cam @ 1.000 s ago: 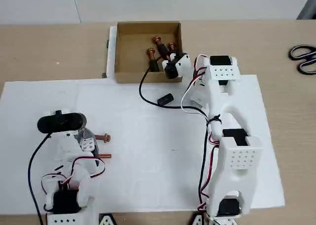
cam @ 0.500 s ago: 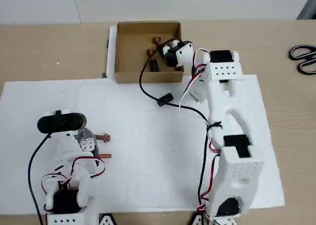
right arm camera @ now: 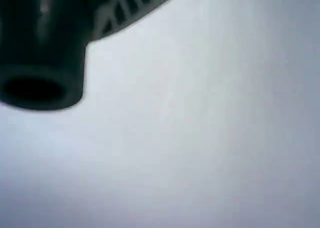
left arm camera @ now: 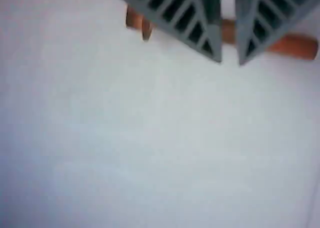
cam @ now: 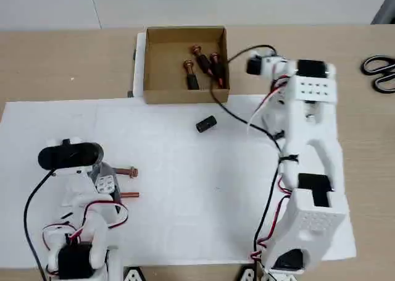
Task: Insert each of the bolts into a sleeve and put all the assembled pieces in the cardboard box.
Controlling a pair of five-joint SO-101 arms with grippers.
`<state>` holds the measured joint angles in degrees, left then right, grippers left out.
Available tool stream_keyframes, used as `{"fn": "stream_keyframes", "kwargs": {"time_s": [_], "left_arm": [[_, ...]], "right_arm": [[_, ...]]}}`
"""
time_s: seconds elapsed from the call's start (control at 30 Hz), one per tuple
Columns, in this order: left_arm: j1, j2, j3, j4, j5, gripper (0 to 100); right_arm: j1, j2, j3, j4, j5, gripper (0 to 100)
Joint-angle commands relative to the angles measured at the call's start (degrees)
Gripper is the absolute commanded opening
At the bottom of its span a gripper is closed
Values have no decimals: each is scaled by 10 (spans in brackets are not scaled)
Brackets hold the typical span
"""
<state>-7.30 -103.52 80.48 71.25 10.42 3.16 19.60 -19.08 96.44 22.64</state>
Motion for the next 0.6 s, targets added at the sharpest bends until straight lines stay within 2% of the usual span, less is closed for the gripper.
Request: {"fn": "stream_keyframes", "kwargs": {"time_s": [0.0, 0.2, 0.43, 0.57], "left_arm": [[-1, -1, -47, 6, 1, 6], [-2, 78, -139, -9, 4, 6], [1, 343, -358, -5, 24, 6], [2, 447, -481, 9, 25, 6]], "right_arm": [[44, -43, -13, 23, -6, 9], [114, -107, 44, 29, -6, 8], [117, -252, 229, -1, -3, 9], [119, -325, 314, -15, -4, 9]]}}
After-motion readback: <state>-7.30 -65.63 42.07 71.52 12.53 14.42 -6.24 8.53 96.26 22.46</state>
